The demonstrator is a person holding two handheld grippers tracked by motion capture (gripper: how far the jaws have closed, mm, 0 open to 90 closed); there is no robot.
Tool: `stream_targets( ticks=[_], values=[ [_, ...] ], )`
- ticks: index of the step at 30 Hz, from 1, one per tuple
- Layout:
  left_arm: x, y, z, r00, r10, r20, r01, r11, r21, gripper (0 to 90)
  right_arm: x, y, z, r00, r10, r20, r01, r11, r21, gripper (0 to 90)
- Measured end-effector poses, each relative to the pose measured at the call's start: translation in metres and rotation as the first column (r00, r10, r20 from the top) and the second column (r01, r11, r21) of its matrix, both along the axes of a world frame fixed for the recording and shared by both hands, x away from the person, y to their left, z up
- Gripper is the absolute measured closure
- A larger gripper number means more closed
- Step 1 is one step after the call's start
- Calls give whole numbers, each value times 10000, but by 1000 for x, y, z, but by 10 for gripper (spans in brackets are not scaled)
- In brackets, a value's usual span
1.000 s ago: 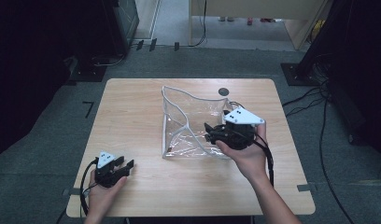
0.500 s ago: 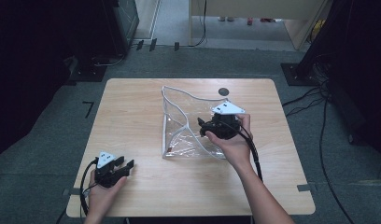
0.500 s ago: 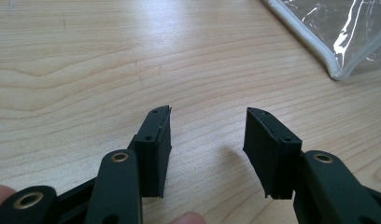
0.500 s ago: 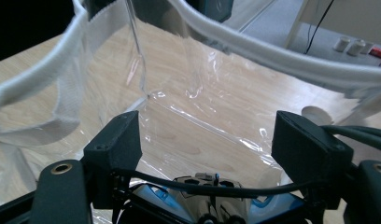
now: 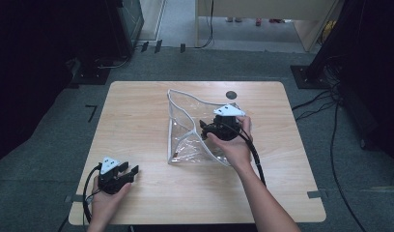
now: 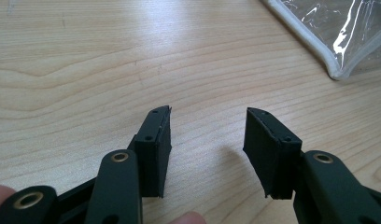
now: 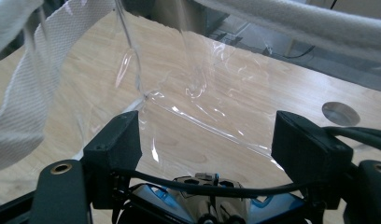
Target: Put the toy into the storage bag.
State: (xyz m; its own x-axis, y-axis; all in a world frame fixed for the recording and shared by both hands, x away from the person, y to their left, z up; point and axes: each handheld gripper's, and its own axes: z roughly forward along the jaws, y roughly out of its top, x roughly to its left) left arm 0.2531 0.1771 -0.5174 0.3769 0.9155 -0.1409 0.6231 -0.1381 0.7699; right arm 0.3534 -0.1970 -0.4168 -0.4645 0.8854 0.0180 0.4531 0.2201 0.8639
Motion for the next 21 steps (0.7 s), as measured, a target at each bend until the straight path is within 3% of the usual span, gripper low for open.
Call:
stream_targets(
  ticks=[3, 7, 10, 16, 21],
  values=[
    [0, 0, 0, 10000, -7, -17, 7, 10000, -8, 519, 3, 1, -3, 9999, 84, 140, -83, 9999, -94, 245],
    [0, 0, 0, 10000, -24, -14, 24, 10000, -14, 519, 4, 5, -13, 9992, 350, -177, -361, 9975, -613, 245],
    [0, 0, 0, 10000, -30, -14, 30, 10000, -9, 519, 2, 3, -14, 9986, 377, -362, -399, 9971, -645, 245],
    [0, -1, 0, 10000, -40, -15, 40, 10000, 27, 519, -7, -2, -12, 9829, 404, -1794, -650, 9889, -1337, 244],
    [-1, -1, 0, 10000, -34, -4, 34, 10000, 55, 520, -11, -3, -13, 9730, 359, -2278, -750, 9834, -1654, 243]
  ],
)
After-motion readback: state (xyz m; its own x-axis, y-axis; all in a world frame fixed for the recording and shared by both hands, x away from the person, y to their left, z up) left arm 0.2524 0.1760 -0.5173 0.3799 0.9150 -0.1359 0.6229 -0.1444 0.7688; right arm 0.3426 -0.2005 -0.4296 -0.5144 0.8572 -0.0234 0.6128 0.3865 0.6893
